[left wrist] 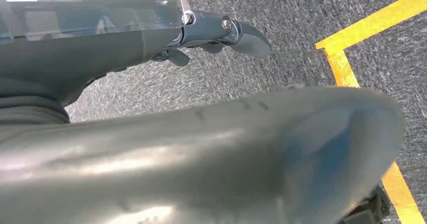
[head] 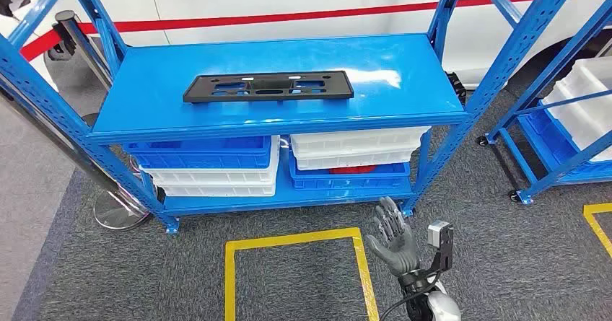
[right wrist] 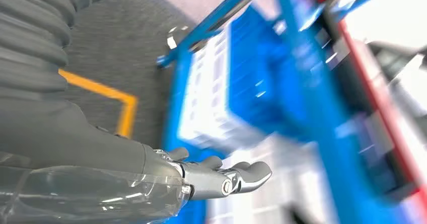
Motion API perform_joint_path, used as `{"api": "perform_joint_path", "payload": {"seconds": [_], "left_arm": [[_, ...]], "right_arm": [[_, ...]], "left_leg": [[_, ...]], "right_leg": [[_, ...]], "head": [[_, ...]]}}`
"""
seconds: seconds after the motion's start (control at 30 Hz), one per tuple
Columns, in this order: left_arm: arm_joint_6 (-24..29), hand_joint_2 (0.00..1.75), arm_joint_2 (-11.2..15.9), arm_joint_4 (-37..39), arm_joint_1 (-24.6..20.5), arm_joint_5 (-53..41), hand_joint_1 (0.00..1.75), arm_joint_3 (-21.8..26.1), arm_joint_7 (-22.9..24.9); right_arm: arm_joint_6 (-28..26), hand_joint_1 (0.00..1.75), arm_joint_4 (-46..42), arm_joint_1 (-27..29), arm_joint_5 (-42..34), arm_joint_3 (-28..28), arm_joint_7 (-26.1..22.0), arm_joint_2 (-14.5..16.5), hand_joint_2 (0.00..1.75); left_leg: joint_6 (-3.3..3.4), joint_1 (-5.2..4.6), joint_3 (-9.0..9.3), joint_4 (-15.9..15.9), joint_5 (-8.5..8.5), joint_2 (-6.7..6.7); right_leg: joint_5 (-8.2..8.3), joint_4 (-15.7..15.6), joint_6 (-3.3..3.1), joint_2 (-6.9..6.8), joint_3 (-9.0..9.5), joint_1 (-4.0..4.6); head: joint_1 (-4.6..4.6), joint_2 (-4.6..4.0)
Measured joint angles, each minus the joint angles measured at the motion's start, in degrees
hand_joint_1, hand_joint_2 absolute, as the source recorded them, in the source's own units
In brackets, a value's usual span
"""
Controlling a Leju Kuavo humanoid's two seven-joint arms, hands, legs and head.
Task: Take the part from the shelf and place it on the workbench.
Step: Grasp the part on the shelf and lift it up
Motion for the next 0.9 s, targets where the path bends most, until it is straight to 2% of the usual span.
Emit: {"api": "perform_joint_path", "payload": {"seconds": [0.63, 0.77, 0.9], "left_arm": [[0.9, 0.00, -1.4, 1.7, -2.2, -9.2, 0.00, 7.2, -0.2], [1.2, 0.00, -1.7, 2.1, -2.7, -11.1, 0.00, 8.9, -0.2], [1.6, 0.00, -1.9, 2.5, -2.8, -13.0, 0.00, 10.8, -0.2]], "right_arm": [[8.5, 0.00, -33.9, -2.1, -3.3, 18.3, -7.6, 0.6, 1.75], [9.7, 0.00, -40.9, -2.9, -4.1, 22.2, -9.1, 0.7, 0.00], [9.1, 0.00, -46.9, -3.7, -5.5, 26.1, -10.8, 0.9, 0.00]], "left_leg": [[0.02, 0.00, 0.13, 0.0, 0.02, 0.00], [0.02, -0.06, 0.10, 0.1, 0.02, 0.00], [0.04, -0.13, 0.05, 0.2, 0.01, 0.00]], "right_leg": [[0.01, 0.0, 0.00, 0.00, 0.00, 0.00], [0.03, 0.0, 0.01, 0.00, 0.00, -0.03], [0.09, -0.1, 0.08, 0.00, -0.01, -0.11]], "head": [[0.00, 0.00], [0.00, 0.00], [0.00, 0.00]]}}
